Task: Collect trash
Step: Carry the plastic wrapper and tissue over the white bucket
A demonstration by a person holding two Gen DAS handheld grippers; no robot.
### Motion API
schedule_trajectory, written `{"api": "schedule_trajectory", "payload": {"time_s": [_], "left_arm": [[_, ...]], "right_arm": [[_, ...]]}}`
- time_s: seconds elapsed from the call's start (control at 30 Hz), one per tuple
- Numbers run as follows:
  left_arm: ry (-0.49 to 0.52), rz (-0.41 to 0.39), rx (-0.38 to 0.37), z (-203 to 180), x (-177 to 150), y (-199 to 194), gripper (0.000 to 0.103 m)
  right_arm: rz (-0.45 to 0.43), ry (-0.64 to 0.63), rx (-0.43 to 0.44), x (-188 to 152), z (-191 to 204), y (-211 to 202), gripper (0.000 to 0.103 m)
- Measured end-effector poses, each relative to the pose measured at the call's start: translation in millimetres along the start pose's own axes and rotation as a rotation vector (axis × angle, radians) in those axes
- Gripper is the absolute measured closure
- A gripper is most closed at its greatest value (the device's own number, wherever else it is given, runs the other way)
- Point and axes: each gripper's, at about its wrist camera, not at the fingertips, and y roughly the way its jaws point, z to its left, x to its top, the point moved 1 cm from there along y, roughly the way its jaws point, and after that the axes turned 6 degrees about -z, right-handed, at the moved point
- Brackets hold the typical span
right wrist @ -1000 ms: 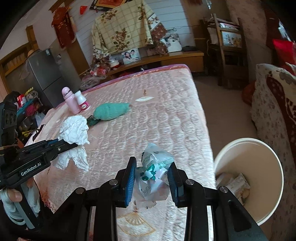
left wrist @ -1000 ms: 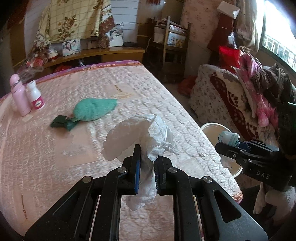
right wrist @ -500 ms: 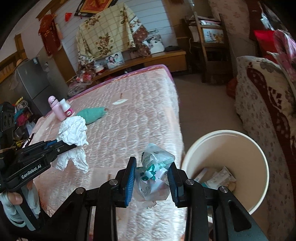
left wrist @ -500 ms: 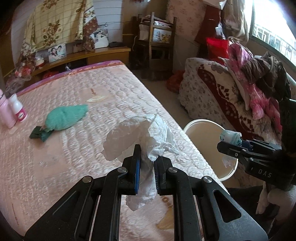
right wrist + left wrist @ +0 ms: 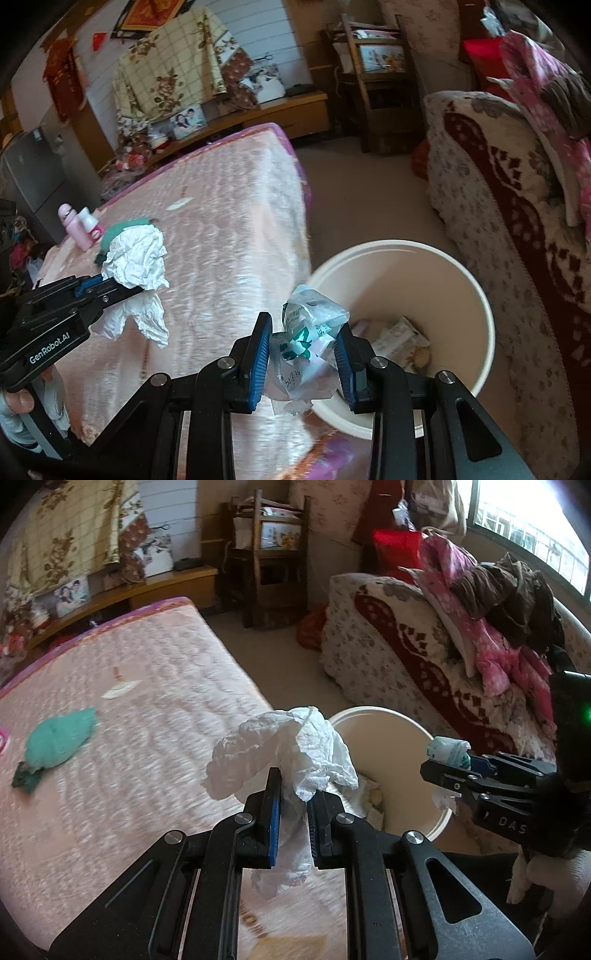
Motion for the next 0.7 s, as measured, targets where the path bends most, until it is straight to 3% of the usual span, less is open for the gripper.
{"api": "schedule_trajectory", "payload": {"time_s": [0.33, 0.7], "left_arm": [[-0.005, 0.041, -0.102, -33.6, 9.1, 34.7, 0.093], [0.009, 0.051, -0.137, -48.1, 11.9, 49.3, 0.092]], "right_arm": [[0.016, 0.053, -0.084, -1.1, -44.9, 7.6, 0.072], [0.021, 0.101, -0.107, -4.4, -63.1, 15.1, 0.072]]}}
